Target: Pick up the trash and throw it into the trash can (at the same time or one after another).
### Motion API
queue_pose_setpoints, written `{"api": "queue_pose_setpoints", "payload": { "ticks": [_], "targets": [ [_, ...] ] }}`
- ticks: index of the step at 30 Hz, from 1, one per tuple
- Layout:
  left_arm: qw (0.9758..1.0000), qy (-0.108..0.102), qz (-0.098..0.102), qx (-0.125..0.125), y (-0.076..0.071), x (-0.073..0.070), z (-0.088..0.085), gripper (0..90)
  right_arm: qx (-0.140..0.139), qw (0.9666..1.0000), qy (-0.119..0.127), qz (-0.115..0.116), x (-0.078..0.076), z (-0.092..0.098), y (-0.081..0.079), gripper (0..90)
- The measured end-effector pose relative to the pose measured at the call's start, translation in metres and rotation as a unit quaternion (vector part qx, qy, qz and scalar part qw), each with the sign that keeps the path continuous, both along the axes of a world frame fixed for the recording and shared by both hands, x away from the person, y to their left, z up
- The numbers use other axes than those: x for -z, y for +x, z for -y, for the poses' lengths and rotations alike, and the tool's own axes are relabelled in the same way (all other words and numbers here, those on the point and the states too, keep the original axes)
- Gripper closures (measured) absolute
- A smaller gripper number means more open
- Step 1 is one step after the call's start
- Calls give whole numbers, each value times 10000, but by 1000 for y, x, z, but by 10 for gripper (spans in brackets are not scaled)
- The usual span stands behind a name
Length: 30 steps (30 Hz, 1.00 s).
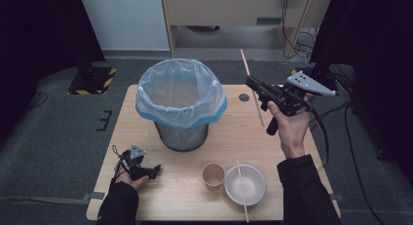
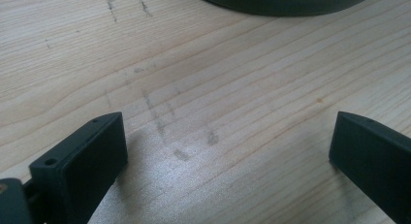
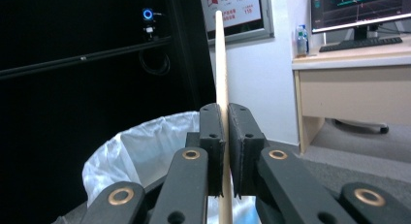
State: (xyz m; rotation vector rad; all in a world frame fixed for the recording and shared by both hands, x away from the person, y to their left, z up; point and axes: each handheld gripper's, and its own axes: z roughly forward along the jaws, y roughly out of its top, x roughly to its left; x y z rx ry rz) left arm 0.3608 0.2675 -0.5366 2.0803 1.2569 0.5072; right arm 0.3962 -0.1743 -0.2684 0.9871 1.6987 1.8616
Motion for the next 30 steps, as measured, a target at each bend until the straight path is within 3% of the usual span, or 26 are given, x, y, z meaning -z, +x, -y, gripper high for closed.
{"api": "queue_pose_setpoints", "payload": {
  "ticks": [12,24,30],
  "targets": [
    [10000,-5,7,-3,0,0,0,0,-232,9992,148,281,-26,-34,17,856],
    [10000,-7,5,-3,0,0,0,0,-348,9985,256,336,-29,-58,35,856],
    [10000,-9,2,-1,0,0,0,0,-438,9973,351,470,-35,-68,42,856]
  ]
}}
